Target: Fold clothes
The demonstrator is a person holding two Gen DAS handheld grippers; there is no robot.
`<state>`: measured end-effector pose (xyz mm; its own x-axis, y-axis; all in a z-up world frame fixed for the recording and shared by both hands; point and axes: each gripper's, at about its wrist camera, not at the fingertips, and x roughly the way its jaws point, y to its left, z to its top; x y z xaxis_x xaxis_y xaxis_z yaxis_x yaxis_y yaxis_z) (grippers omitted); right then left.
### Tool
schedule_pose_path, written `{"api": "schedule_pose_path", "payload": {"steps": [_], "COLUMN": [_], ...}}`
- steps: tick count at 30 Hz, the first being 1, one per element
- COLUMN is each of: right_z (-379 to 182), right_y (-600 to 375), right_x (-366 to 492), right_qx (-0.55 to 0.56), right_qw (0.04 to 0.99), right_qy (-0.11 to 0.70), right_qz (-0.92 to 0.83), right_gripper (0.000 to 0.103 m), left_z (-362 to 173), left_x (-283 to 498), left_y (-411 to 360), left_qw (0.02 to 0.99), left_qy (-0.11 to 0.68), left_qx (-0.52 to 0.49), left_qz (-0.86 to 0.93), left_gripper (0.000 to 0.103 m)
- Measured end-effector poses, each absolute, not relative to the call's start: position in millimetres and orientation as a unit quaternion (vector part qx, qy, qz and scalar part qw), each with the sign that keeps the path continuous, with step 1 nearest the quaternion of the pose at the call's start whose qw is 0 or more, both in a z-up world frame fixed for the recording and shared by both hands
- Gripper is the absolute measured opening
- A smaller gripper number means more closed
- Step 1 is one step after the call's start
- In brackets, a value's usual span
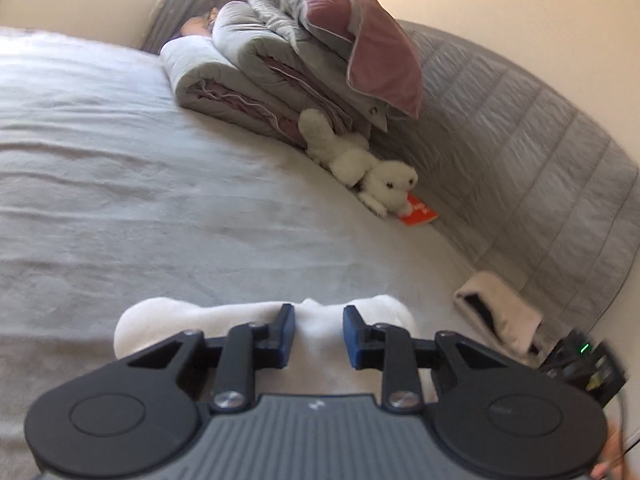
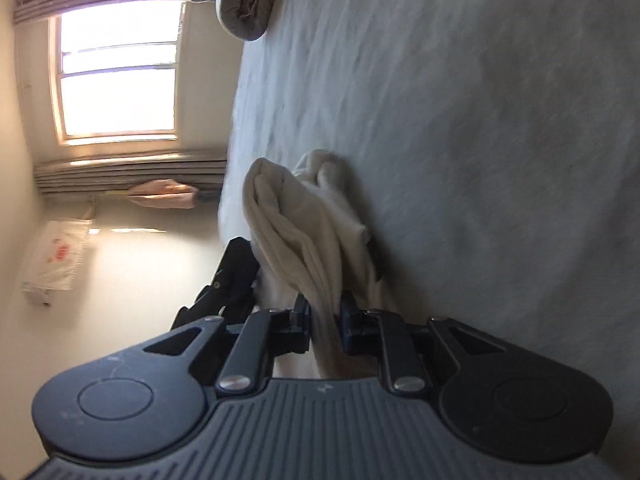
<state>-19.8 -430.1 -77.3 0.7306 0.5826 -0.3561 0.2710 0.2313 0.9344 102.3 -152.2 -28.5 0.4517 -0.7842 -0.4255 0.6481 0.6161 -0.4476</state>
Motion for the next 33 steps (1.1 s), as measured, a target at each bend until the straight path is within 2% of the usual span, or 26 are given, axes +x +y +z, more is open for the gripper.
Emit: {"api": "schedule_pose_path", "payload": {"steps": [4, 9, 16, 17, 18, 19, 23, 27, 28, 33], "right_z": [-35, 1, -3, -9, -16, -22, -36, -45, -46, -38], "right_y": [-427, -404, -342, -340, -337, -336, -344, -350, -352, -350], "right_x": [-26, -29, -6, 0, 7, 13, 30, 35, 35, 28], "right_qx": [0.506, 0.388, 0.175, 0.151, 0.127, 0.11, 0.145, 0.166, 0.174, 0.182], "right_qw": [0.795, 0.888, 0.965, 0.969, 0.973, 0.974, 0.97, 0.965, 0.964, 0.962], "right_qy": [0.32, 0.236, 0.189, 0.192, 0.194, 0.196, 0.197, 0.202, 0.203, 0.202], "right_qz": [0.098, 0.064, 0.05, 0.035, 0.02, 0.009, 0.003, -0.003, -0.001, 0.003], "right_gripper": [0.023, 0.024, 0.024, 0.023, 0.014, 0.01, 0.008, 0.007, 0.007, 0.008], "left_z": [-31, -30, -33, -34, -35, -36, -41, -45, -45, -37], "left_x": [97, 91, 80, 80, 79, 79, 79, 85, 89, 95], "left_y": [-157, -162, -165, -165, -164, -164, -159, -142, -138, -131], "left_qw": [0.86, 0.874, 0.9, 0.902, 0.904, 0.906, 0.912, 0.912, 0.908, 0.902], "left_qy": [0.292, 0.279, 0.248, 0.243, 0.239, 0.235, 0.22, 0.228, 0.237, 0.26], "left_qx": [-0.096, -0.083, -0.077, -0.077, -0.078, -0.08, -0.092, -0.131, -0.14, -0.144], "left_qz": [-0.408, -0.388, -0.351, -0.348, -0.346, -0.343, -0.333, -0.316, -0.317, -0.312], "left_gripper": [0.028, 0.029, 0.029, 0.029, 0.029, 0.029, 0.027, 0.006, 0.003, 0.003]}}
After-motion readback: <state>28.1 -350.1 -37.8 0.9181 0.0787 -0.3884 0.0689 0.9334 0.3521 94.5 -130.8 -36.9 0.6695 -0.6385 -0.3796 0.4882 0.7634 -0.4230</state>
